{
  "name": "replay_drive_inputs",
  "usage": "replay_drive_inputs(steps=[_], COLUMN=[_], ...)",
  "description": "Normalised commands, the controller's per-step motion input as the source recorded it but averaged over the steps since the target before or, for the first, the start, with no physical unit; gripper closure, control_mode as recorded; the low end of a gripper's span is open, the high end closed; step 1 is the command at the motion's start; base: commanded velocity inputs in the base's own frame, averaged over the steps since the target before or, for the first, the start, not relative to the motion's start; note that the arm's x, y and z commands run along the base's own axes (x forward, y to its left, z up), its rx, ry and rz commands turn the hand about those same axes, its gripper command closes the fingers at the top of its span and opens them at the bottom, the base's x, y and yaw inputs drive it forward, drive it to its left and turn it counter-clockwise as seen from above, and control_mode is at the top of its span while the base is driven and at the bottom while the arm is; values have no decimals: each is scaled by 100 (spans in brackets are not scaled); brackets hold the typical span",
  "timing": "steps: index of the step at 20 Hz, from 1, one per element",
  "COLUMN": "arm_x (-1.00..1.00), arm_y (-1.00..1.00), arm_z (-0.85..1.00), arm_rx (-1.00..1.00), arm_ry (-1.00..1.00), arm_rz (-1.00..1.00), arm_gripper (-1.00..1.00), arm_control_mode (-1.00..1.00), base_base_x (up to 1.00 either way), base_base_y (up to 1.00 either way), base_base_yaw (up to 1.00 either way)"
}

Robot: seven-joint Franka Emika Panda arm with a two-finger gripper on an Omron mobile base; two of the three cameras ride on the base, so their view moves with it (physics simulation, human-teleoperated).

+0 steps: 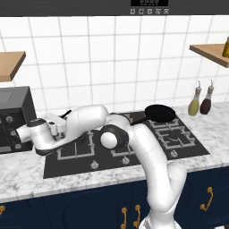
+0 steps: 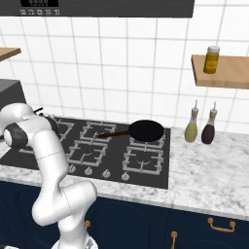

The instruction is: Pick the kettle from the counter and place it on a stove burner. Then turn the burner on.

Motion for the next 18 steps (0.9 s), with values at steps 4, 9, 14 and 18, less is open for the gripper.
replay_drive_inputs(steps=[4, 9, 14, 18], arm_x=[0, 0, -1, -10], arm_y=[-12, 0, 0, 0], arm_z=[0, 0, 7, 27], arm_rx=[0, 0, 0, 0], arm_ry=[-3, 0, 0, -1], arm_rz=[0, 0, 0, 0], arm_gripper=[100, -100, -100, -100], arm_control_mode=[-100, -100, -100, -100], base_base_x=[0, 0, 0, 0], base_base_y=[0, 0, 0, 0], base_base_yaw=[0, 0, 0, 0])
